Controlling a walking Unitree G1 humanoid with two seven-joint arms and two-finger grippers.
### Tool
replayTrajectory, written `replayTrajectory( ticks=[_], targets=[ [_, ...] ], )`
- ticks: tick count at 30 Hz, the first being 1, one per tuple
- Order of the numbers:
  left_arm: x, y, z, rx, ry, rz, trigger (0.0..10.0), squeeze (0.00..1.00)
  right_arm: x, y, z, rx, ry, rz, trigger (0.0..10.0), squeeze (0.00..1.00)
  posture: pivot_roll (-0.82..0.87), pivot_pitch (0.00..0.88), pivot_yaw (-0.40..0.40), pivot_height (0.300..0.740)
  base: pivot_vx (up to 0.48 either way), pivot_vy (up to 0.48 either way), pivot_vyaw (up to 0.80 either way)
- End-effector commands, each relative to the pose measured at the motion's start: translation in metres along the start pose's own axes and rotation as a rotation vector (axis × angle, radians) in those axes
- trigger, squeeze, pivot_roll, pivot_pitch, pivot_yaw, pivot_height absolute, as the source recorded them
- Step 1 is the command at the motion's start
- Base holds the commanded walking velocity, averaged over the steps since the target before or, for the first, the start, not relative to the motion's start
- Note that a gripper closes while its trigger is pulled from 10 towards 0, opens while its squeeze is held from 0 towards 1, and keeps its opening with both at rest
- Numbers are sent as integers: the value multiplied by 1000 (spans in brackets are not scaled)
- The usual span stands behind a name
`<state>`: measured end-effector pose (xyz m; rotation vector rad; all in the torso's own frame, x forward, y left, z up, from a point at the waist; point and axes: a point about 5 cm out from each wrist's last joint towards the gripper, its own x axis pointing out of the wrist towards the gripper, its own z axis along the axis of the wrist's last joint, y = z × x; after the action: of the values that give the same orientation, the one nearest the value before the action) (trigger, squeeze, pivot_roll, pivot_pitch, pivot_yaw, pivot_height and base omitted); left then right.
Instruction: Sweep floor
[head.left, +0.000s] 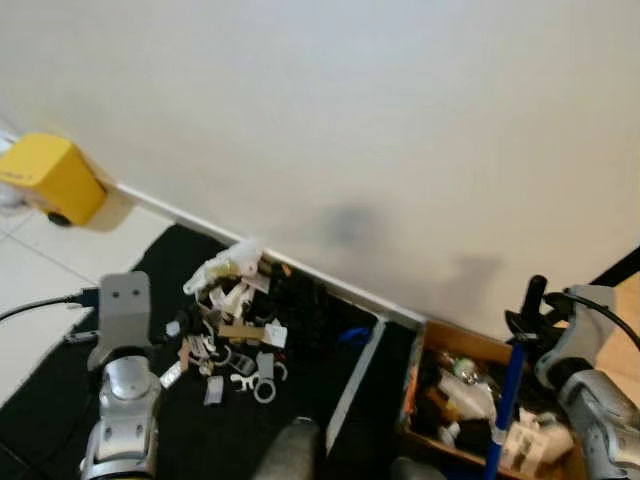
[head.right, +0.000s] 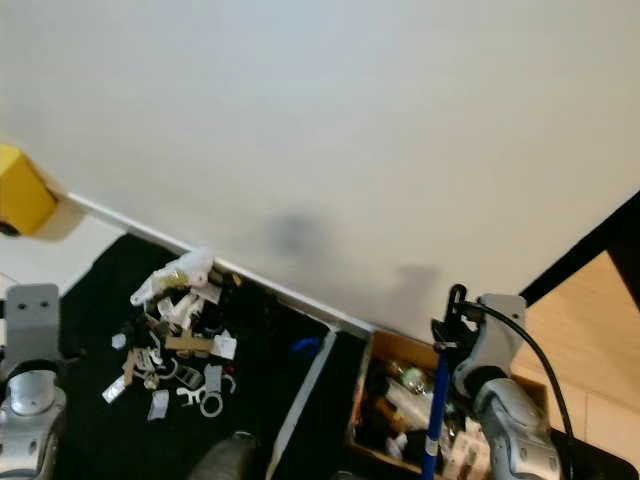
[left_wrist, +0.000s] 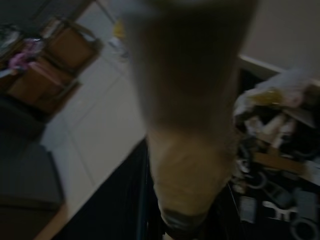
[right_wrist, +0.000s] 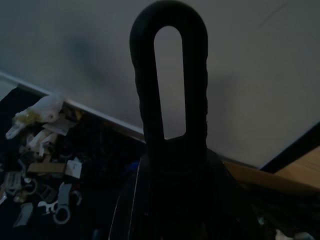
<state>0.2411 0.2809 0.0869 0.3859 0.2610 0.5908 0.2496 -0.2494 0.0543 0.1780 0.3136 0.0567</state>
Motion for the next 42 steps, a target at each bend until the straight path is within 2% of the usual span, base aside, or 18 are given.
replayTrajectory(
  ticks=[1,11,13,27,42],
  targets=[
    [-1,0,-2,12,2,-4,10000,0,2,12,-14,173,8,62,10000,0,135,168,3,740,0,0,0],
    [-1,-5,0,5,0,-44,10000,0,1,13,-13,206,0,54,10000,0,134,168,7,740,0,0,0],
    [-1,-6,0,3,1,-49,10000,0,0,13,-14,228,1,51,10000,0,134,169,7,740,0,0,-725],
    [-1,-7,0,4,0,-58,10000,0,1,11,-13,225,2,46,10000,0,133,168,8,740,0,0,-734],
    [-2,-12,3,-24,-15,-95,10000,0,2,14,-12,205,1,61,10000,0,132,164,6,740,0,0,0]
  ],
)
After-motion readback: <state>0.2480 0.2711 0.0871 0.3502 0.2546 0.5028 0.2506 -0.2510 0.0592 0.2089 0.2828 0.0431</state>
